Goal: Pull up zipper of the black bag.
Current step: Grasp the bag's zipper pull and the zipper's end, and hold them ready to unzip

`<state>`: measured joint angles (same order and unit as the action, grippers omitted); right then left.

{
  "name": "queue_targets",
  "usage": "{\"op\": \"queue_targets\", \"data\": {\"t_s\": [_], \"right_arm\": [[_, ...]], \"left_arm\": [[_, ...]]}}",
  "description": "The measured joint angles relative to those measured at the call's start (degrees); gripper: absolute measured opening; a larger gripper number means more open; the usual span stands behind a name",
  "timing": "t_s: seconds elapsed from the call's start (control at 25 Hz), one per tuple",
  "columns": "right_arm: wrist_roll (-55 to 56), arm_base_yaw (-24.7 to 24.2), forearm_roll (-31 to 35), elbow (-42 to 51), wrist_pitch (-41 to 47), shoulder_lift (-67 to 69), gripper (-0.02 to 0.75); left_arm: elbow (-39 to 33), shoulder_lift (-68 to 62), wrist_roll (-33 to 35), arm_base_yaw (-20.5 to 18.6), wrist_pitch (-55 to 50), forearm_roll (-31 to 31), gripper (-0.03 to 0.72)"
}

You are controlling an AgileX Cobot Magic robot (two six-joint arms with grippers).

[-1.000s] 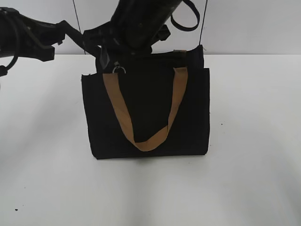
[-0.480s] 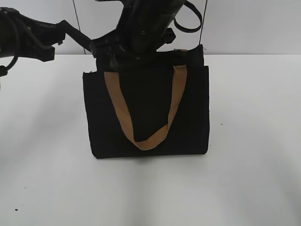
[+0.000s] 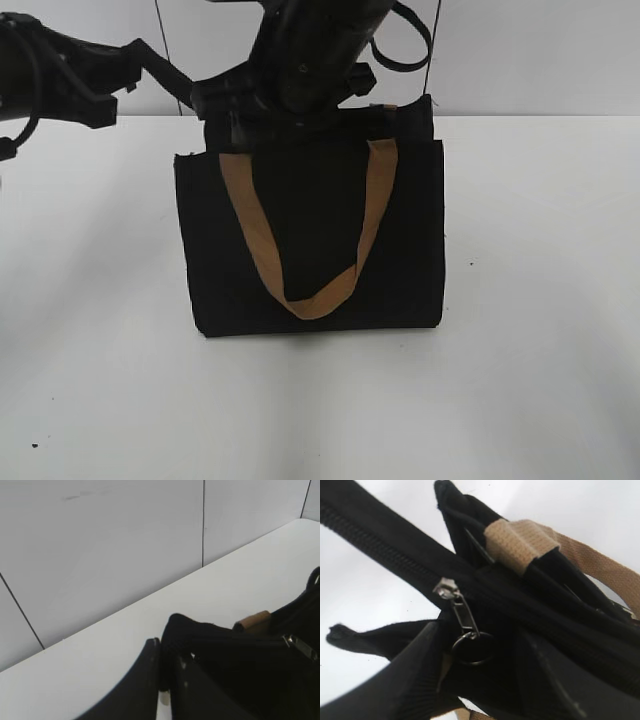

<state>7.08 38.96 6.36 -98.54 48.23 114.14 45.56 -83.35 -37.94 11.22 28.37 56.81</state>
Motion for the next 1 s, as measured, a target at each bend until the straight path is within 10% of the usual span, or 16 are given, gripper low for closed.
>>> {"op": "queue_targets", "data": {"t_s": [0.32,1.0], "right_arm": [[0.7,0.0,-0.7,0.0,-1.4,0.1,0.018],[-2.5,0.2,-6.4,0.0,3.0,-2.7,-0.013]], "left_arm": [[0.0,0.0,-0.2,0.0,1.0,0.0,0.027],[0.0,0.0,-0.2,0.1,-2.2,0.2,0.027]]}}
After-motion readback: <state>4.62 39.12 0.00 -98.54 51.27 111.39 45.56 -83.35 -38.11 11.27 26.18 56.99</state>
